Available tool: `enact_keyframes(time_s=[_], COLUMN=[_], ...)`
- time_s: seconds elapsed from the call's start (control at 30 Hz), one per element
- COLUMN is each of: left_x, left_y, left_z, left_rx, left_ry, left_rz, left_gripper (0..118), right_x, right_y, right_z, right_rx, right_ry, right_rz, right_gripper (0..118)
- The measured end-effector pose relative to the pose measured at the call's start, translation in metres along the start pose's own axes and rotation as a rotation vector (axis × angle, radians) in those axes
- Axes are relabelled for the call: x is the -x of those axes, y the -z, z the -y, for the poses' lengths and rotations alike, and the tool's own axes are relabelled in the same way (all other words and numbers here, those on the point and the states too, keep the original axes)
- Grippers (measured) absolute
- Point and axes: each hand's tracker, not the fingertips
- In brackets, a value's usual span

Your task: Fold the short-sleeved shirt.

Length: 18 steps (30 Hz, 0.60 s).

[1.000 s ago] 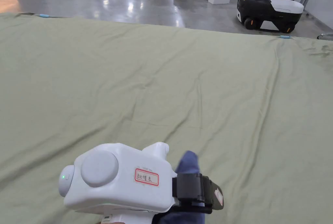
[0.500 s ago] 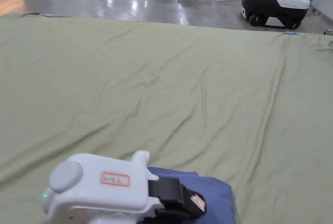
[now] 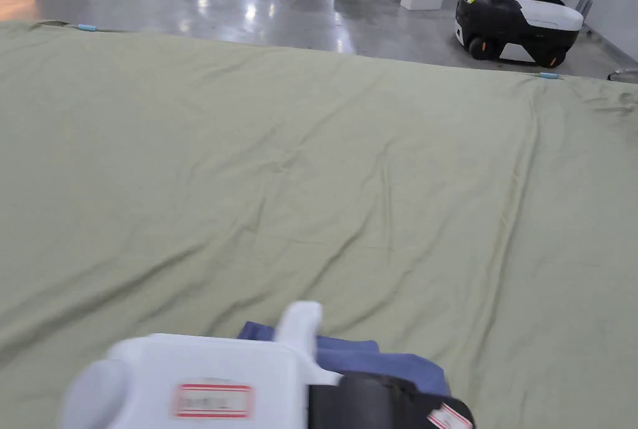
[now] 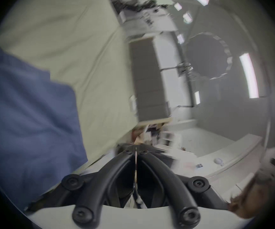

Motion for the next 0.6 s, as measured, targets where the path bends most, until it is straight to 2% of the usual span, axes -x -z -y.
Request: enact_keyframes(time_s=[0.07,0.13,0.17,0.2,0.27,0.3,0.33,0.37,0.4,0.47,0.6], left_x=[-0.007,-0.007,-0.004,-0.002,0.012,0.019,0.025,0.032,0.038,0.053,0.09], left_y=[-0.048,-0.089,-0.106,-0.119,-0.134,-0.137,-0.137,-0.137,-0.135,-0.126,-0.101], left_z=[-0.002,-0.001,0.001,0.005,0.009,0.011,0.011,0.013,0.013,0.01,-0.002], left_rx=[-0.139,-0.264,-0.318,-0.365,-0.406,-0.402,-0.372,-0.354,-0.326,-0.279,-0.137], left_ry=[0.064,0.156,0.164,0.136,0.065,0.029,0.005,-0.014,-0.037,-0.079,-0.138], left_rz=[-0.049,-0.196,-0.283,-0.352,-0.398,-0.389,-0.384,-0.377,-0.367,-0.366,-0.393], left_gripper=[2,3,7,20,60,85,92,92,92,92,92], right_x=[0.004,0.004,0.004,0.001,-0.006,-0.01,-0.013,-0.017,-0.019,-0.02,-0.017], right_y=[0.038,0.077,0.095,0.11,0.133,0.143,0.151,0.156,0.154,0.15,0.15], right_z=[-0.011,-0.018,-0.019,-0.019,-0.018,-0.015,-0.011,-0.007,-0.009,-0.013,-0.013], right_rx=[0.052,0.129,0.177,0.211,0.286,0.322,0.353,0.345,0.31,0.326,0.333], right_ry=[0.004,0.013,0.026,0.038,0.05,0.041,0.008,-0.022,0.006,0.065,0.033], right_rz=[-0.068,-0.102,-0.095,-0.086,-0.05,0.002,0.086,0.079,-0.002,0.011,0.013], right_gripper=[4,4,4,4,4,4,4,4,4,4,4])
